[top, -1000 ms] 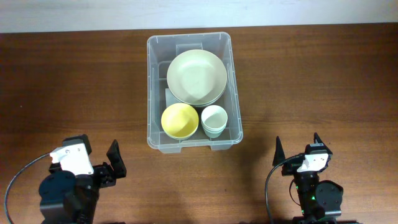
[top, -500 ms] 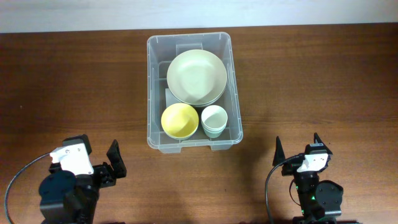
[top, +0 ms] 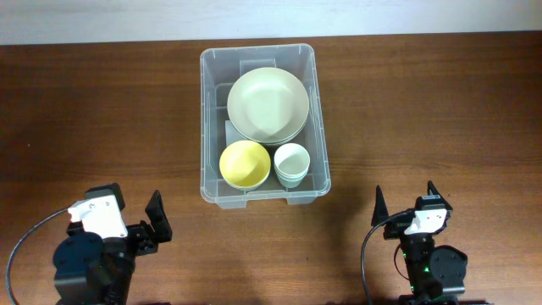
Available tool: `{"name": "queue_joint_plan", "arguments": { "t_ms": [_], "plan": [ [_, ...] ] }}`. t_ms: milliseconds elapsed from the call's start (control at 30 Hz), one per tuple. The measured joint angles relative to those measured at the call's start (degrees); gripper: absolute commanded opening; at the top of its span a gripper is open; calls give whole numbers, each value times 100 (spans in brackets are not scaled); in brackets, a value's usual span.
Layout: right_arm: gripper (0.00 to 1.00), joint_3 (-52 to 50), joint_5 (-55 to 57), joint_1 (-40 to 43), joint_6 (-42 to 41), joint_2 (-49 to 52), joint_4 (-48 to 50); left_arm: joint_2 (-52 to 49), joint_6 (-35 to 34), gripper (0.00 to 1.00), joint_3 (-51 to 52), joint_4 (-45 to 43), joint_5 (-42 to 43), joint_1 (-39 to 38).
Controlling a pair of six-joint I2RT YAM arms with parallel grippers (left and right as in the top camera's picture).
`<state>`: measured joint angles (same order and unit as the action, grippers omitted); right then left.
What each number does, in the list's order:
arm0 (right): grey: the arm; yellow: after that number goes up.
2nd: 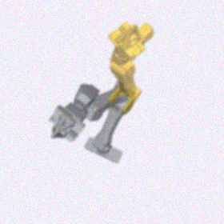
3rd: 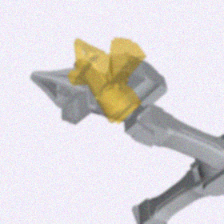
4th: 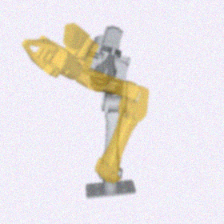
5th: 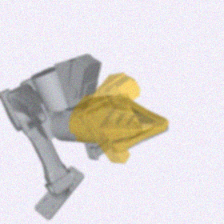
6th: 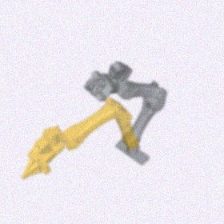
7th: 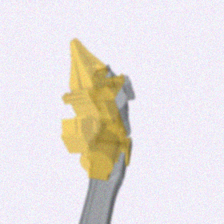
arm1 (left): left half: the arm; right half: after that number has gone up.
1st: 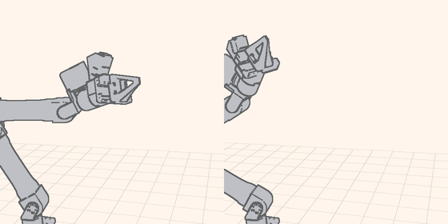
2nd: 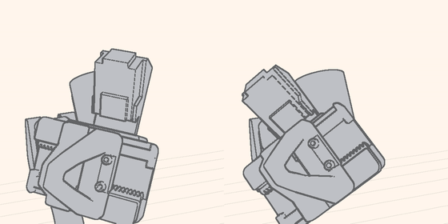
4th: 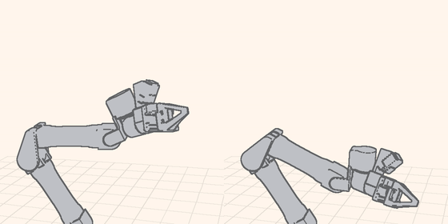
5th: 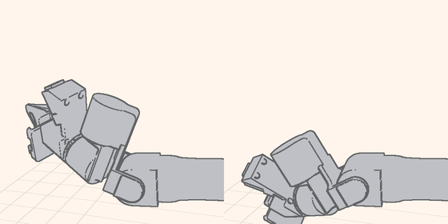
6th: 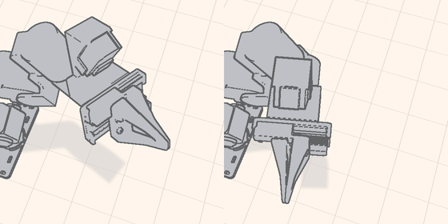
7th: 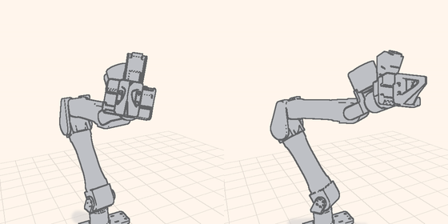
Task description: Pack container
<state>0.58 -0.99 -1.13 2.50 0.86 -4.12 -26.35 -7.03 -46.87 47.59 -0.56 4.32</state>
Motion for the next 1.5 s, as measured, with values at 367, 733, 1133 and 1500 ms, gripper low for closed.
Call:
{"name": "queue_joint_plan", "arguments": {
  "t_ms": [367, 733, 1133, 1500],
  "plan": [
    [99, 0, 0, 4, 7, 0, 0, 861, -2, 100, 1123, -122, -24, 0],
    [99, 0, 0, 4, 22, 0, 0, 2011, 133, 100, 3379, -2894, 103, 0],
    [99, 0, 0, 4, 31, 0, 0, 2393, 1624, 100, 4599, -4367, 706, 0],
    [99, 0, 0, 4, 31, 0, 0, 2546, 2059, 100, 4599, -4468, 726, 0]
  ]
}}
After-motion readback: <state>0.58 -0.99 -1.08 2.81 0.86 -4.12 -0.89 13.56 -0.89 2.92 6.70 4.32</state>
